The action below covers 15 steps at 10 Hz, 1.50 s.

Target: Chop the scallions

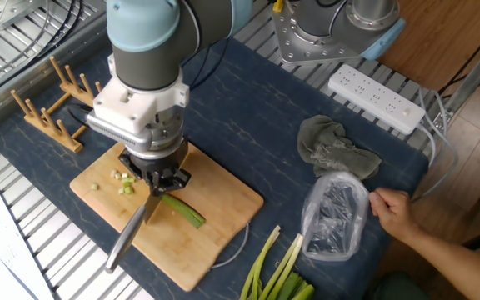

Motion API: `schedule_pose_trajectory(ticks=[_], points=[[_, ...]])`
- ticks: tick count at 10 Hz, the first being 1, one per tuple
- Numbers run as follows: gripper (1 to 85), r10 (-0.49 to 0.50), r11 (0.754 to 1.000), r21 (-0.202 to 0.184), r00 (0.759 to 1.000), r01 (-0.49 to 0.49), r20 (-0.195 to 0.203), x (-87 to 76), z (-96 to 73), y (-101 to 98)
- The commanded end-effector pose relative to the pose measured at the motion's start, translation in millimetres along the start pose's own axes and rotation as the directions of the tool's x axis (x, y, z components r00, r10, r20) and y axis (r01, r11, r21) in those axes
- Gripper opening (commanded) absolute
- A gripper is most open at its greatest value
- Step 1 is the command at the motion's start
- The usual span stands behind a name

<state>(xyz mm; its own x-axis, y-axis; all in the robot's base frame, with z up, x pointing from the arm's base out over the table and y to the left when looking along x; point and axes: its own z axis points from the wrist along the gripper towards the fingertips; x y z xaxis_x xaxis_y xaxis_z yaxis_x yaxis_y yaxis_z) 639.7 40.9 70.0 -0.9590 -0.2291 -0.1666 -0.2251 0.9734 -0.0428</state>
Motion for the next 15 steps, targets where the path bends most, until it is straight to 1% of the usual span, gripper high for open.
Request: schedule_pose_trajectory(ticks=[1, 2, 3, 4, 6, 7, 8, 9, 11, 12, 13, 15], points=[[1.3, 0.043, 0.999, 0.003, 0.999, -0.043, -0.016, -21.0, -7.9, 10.8], [1.3, 0.064, 0.998, 0.006, 0.998, -0.064, -0.029, -27.7, -18.7, 20.1], [1.3, 0.065, 0.998, -0.005, 0.998, -0.065, -0.014, -30.9, -19.6, 22.6], [1.3, 0.072, 0.997, 0.000, 0.997, -0.072, -0.008, -32.8, -17.2, 23.3], [1.3, 0.075, 0.997, 0.007, 0.997, -0.075, -0.015, -32.4, -18.8, 27.9], [1.3, 0.072, 0.997, 0.007, 0.997, -0.072, -0.015, -30.8, -21.2, 27.6], [1.3, 0.074, 0.997, 0.002, 0.997, -0.074, -0.026, -26.5, -24.9, 30.4], [1.3, 0.077, 0.997, -0.011, 0.996, -0.078, -0.032, -23.1, -28.8, 34.0], [1.3, 0.069, 0.997, -0.017, 0.997, -0.069, -0.040, -17.0, -31.5, 35.1], [1.3, 0.064, 0.998, -0.021, 0.997, -0.065, -0.043, -12.5, -29.8, 34.4], [1.3, 0.059, 0.998, -0.028, 0.997, -0.061, -0.039, -6.3, -24.7, 34.6], [1.3, 0.058, 0.998, -0.025, 0.998, -0.059, -0.030, -1.0, -19.5, 34.4]])
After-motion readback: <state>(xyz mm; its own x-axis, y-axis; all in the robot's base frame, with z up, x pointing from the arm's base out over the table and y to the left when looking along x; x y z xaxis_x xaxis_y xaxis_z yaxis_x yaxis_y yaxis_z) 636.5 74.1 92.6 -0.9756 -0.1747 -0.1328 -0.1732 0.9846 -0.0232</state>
